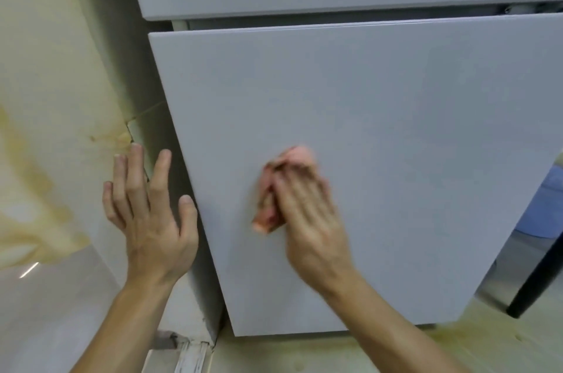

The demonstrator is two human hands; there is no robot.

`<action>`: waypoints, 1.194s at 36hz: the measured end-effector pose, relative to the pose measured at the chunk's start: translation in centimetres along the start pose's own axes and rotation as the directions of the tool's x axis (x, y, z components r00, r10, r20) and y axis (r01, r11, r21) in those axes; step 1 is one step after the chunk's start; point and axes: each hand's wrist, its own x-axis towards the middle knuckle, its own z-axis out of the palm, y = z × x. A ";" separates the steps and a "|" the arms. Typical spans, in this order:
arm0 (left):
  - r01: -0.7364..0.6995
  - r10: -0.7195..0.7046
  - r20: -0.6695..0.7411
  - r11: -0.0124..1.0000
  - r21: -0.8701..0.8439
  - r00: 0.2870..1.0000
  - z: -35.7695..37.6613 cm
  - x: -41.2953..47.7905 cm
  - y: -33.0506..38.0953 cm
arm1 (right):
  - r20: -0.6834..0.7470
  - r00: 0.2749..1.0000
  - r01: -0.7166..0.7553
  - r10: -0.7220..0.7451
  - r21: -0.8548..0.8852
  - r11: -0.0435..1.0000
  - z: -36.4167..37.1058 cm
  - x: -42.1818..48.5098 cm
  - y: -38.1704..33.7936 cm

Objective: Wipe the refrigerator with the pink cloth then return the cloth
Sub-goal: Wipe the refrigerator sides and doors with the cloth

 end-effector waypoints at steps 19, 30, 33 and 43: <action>-0.073 0.070 -0.031 0.991 -0.112 0.997 0.4 0.0 0.4 | 0.073 0.987 0.135 -0.140 0.066 0.989 4.8 -0.5 -5.0; -0.158 0.162 0.020 0.978 -0.139 0.987 3.1 -2.9 3.7 | 0.108 0.994 0.054 -0.027 -0.254 0.966 -5.5 -8.8 9.2; -0.164 0.166 0.006 0.978 -0.131 0.986 3.7 -3.0 4.4 | 0.009 0.987 -0.152 0.159 -0.235 0.960 -8.7 -8.9 12.6; -0.163 0.155 -0.062 0.975 -0.153 0.986 4.0 -2.7 4.7 | -0.407 0.652 -0.593 0.640 0.252 0.765 -9.3 -1.4 13.0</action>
